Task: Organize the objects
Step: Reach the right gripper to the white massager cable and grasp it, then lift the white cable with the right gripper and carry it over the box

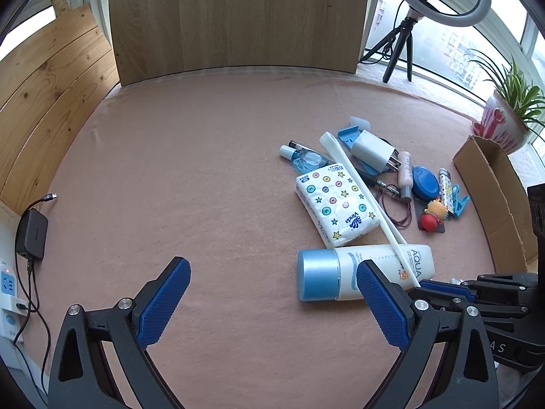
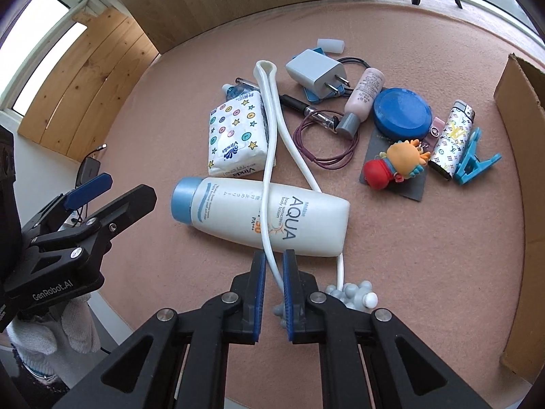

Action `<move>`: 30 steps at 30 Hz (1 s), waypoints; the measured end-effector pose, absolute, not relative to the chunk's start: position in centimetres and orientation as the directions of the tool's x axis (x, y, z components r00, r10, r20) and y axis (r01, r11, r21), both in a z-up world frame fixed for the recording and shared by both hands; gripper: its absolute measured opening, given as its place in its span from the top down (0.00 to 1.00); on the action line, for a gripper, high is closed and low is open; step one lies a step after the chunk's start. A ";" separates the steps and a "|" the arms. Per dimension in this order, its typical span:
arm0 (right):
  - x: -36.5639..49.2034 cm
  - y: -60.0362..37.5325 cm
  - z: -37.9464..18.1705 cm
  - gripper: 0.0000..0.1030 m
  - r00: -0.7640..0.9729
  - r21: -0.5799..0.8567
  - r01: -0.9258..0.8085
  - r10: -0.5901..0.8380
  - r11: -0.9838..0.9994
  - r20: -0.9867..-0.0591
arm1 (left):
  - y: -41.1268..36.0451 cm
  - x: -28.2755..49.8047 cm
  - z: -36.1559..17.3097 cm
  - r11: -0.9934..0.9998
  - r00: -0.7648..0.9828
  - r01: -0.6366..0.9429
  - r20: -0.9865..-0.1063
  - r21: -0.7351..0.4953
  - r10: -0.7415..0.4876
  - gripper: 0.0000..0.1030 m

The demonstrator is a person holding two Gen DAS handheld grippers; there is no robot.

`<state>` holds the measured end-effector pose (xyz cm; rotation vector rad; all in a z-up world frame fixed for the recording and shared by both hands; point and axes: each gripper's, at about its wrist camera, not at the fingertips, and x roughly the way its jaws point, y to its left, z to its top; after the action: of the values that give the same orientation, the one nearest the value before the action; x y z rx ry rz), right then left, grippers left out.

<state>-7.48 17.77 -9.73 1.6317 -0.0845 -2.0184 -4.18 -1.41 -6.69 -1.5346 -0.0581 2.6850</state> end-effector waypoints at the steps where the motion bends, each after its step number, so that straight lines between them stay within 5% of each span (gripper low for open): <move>1: -7.4 17.5 -9.7 0.91 -0.123 0.377 0.368 -0.447 -0.850 -0.886 | -1.7 -4.1 -6.6 -0.998 -0.508 -0.019 -0.859 -0.056 0.058 0.03; 14: -6.8 13.8 -9.4 0.96 -0.119 0.401 0.384 -0.475 -0.832 -0.872 | -5.2 -2.6 -6.7 -0.997 -0.509 0.050 -0.861 -0.055 0.022 0.03; 30: -6.3 25.9 -10.1 0.94 -0.207 0.369 0.124 -0.388 -0.921 -0.898 | 6.3 -3.7 -6.8 -0.982 -0.485 -0.176 -0.861 -0.072 0.150 0.05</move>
<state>-6.28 25.94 -10.13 1.7289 -0.3091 -2.1893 -3.68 6.31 -6.83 -1.4776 0.0383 2.5553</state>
